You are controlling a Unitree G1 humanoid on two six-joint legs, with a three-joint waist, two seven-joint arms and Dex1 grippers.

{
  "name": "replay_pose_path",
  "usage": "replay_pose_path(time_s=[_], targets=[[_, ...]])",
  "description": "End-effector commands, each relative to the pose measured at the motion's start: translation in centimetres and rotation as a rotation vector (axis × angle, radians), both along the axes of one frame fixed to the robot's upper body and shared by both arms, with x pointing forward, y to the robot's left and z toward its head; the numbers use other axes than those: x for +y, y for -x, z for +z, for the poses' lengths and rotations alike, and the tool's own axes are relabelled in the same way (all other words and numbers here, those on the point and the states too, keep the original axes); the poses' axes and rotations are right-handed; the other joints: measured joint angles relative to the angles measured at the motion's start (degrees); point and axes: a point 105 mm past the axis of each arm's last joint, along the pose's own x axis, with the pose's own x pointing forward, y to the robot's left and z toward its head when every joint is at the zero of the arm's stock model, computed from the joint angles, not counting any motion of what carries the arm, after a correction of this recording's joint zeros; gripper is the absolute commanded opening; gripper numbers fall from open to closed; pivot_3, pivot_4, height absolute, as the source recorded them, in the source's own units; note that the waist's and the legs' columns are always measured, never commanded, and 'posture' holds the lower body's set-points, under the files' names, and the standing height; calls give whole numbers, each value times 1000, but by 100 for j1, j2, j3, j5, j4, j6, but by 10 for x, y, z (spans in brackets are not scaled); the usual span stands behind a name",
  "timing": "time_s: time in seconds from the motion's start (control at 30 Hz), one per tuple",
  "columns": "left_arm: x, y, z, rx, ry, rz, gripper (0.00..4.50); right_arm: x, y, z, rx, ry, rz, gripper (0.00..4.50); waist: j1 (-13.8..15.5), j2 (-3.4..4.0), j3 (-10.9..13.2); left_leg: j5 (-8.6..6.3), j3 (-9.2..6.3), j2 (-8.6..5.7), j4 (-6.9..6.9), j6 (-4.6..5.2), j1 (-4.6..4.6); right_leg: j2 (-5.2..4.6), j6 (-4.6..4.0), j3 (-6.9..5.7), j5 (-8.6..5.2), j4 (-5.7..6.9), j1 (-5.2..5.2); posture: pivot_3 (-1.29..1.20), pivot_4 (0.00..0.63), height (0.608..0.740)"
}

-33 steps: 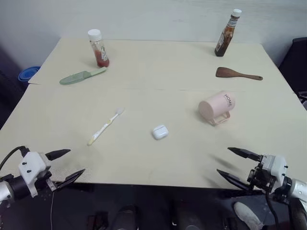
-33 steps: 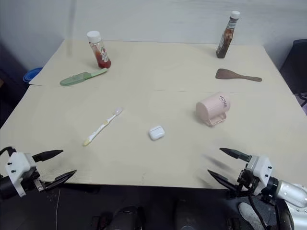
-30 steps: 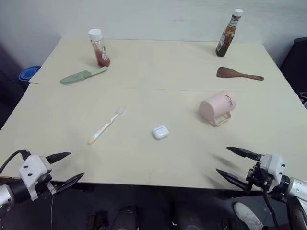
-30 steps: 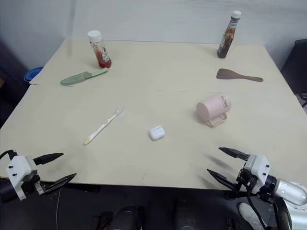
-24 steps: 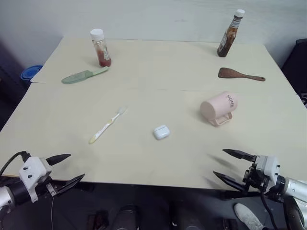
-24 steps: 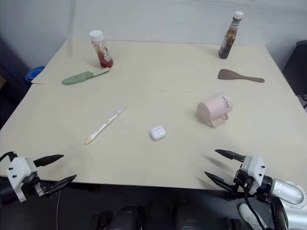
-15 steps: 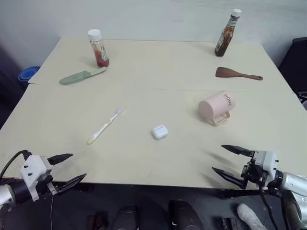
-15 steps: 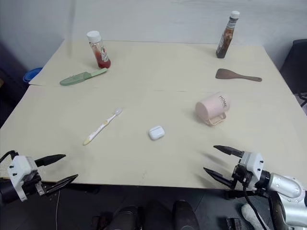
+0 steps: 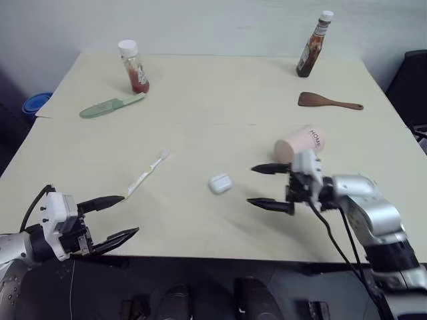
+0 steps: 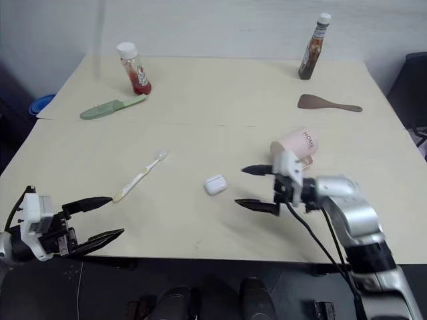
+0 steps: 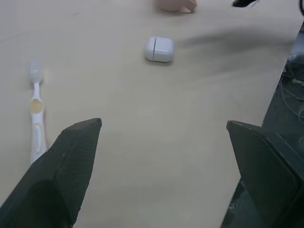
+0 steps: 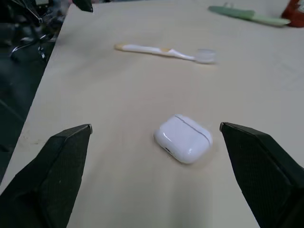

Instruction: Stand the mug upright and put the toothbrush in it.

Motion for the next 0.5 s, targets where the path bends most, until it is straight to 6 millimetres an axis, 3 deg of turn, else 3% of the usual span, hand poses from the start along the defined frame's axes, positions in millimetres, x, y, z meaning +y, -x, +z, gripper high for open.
replay_pose_path(time_s=[0.03,0.17,0.33,0.5], targets=[[-15,4,3,-47,14,-64,4477,11,-17,-16,0,88,41,4500,18,-4,-2,-1,0,2,2,1,-1,1,0,-4,0,-1,1,0,150,740],[-26,6,0,-64,21,-103,4477,22,-39,-33,-11,174,75,4500,18,-5,-1,-5,20,-2,22,10,-6,0,9,-49,5,10,1,0,150,740],[-32,4,-5,-64,32,-117,4477,44,-49,-43,-1,213,116,4500,-69,-4,-1,-6,19,5,39,12,-8,-10,11,-93,6,21,6,0,150,740],[-34,1,-6,-69,31,-126,4500,48,-46,-39,40,176,168,3297,-91,-3,-1,-3,15,10,40,7,-7,-11,11,-108,6,27,6,0,150,740]])
